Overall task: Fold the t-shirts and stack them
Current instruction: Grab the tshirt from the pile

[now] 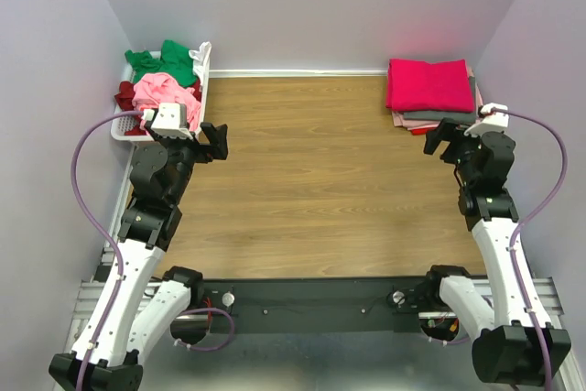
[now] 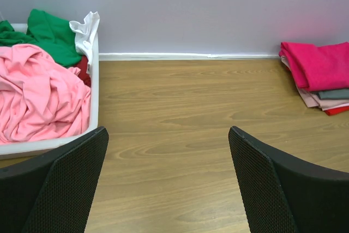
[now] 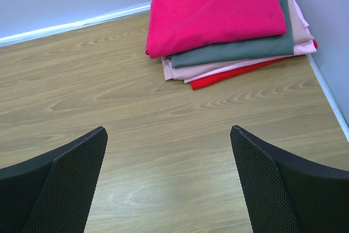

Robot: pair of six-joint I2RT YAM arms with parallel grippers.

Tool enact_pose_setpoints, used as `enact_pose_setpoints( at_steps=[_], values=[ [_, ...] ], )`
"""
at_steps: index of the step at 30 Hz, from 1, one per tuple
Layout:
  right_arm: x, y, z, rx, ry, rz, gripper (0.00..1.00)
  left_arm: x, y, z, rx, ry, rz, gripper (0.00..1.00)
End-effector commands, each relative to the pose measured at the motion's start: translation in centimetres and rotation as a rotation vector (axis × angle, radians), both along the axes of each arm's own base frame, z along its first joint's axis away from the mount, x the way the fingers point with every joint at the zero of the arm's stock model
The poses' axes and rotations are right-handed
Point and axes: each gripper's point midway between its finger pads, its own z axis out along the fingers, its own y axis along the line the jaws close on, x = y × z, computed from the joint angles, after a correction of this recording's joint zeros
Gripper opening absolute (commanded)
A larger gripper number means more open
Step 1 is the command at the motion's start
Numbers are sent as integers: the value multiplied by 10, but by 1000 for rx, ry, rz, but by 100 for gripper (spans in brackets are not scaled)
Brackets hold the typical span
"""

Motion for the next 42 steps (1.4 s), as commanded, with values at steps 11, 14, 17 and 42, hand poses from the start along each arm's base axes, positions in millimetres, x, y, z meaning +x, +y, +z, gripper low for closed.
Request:
enact_pose_setpoints(
  at_steps=[11,14,17,42],
  values=[
    [-39,109,-26,-133,17,824,100,16,18,23,-89,-12,136,98],
    [-37,102,-34,-157,35,785,100,36,37,22,-117,27,220,98],
    [-36,99,-36,-161,44,765,100,74,63,2,-187,126,281,98],
    [-30,90,-43,-175,75,714,100,222,210,-173,-135,684,790,68]
  ],
)
